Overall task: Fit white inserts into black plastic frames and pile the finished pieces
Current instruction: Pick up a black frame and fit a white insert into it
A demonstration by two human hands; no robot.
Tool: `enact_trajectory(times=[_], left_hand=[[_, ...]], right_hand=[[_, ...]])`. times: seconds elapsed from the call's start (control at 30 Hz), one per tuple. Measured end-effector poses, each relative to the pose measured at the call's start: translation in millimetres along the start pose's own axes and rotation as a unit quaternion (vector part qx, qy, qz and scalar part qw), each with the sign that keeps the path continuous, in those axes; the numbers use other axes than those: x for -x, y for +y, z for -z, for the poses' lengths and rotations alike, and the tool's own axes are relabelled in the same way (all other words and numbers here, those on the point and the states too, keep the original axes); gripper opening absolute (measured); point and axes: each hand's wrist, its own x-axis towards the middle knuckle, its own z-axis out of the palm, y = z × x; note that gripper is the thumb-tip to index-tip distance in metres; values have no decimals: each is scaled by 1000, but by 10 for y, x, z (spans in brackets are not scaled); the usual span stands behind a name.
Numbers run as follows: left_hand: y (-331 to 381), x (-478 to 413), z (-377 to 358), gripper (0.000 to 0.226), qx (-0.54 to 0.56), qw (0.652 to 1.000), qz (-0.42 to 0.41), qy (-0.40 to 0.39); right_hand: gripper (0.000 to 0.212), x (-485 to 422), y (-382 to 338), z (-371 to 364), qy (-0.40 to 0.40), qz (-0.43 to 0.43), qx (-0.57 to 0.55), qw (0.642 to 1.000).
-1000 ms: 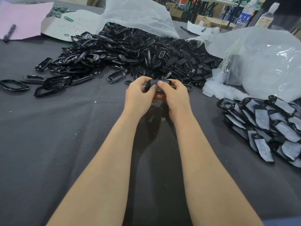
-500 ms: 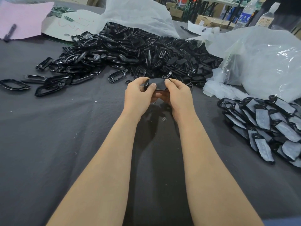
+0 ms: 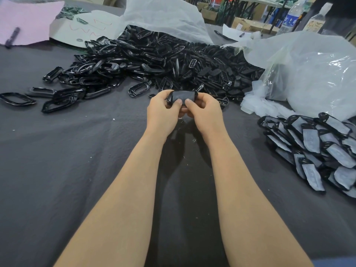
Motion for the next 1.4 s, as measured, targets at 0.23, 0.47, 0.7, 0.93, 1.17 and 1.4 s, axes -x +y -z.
enact_trajectory(times=[0.23, 0.47, 0.7, 0.93, 1.17, 1.4], left_hand=[[5, 10, -3, 21, 10, 1000, -22, -18], [3, -8, 10, 26, 2, 1000, -15, -7], [11, -20, 7, 24, -7, 1000, -3, -9], [15, -8, -2, 14, 29, 999, 22, 9], [25, -11, -7, 12, 71, 997, 27, 15], [43, 6, -6, 16, 76, 997, 21, 15]], right_hand=[[15, -5, 7, -7, 24, 3, -1, 1000], [13, -9, 9, 12, 14, -4, -26, 1000], [11, -21, 16, -3, 30, -14, -5, 999], [12, 9, -31, -2, 27, -18, -20, 999], [16, 27, -51, 17, 32, 2, -13, 999], [16, 36, -68, 21, 31, -12, -39, 999]])
